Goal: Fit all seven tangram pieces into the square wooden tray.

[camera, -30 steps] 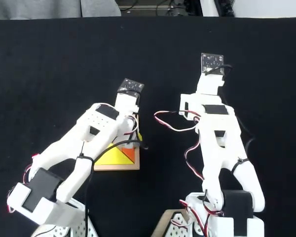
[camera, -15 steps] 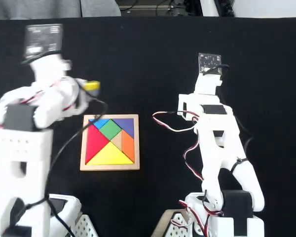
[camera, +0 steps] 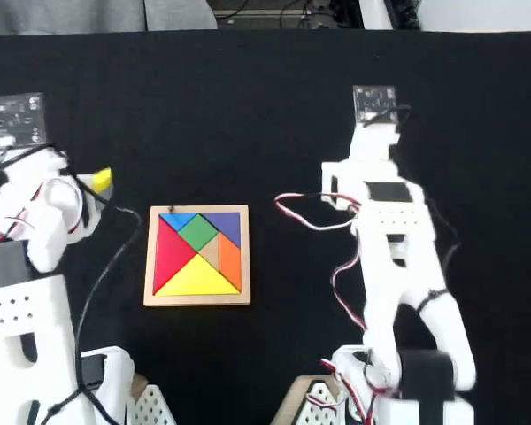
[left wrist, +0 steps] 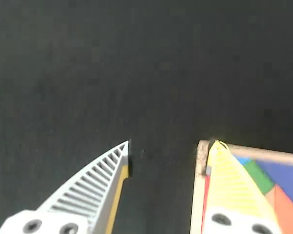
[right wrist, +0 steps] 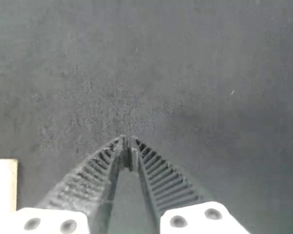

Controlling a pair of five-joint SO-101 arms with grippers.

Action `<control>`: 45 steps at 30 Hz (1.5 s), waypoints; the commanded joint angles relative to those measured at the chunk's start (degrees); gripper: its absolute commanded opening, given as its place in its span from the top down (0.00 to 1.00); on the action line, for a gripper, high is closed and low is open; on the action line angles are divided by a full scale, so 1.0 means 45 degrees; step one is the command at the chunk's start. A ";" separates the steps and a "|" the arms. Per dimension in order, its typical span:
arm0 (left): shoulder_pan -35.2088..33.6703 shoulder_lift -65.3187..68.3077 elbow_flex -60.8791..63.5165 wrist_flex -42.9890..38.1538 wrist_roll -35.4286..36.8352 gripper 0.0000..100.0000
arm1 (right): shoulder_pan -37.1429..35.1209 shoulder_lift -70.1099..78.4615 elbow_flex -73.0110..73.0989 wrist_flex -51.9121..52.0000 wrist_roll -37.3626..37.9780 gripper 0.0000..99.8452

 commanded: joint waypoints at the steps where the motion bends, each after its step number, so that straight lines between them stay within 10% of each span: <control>1: 0.0459 -0.0762 -0.0772 -0.1231 -0.0156 0.74 | -0.0137 -0.2823 -0.2413 0.3282 0.1875 0.99; 9: 0.0127 -0.0469 -0.1182 0.2794 -0.1719 0.74 | -0.1035 -0.6593 -0.2315 0.6076 0.2168 0.99; 22: 0.0127 0.5587 0.3272 -0.2325 -0.1289 0.98 | -0.1739 -0.5636 0.2667 0.1700 0.1387 0.99; 45: 0.4073 1.0491 0.0654 -0.1680 0.1211 0.97 | -0.1074 -0.2393 0.2256 0.0899 0.1368 0.99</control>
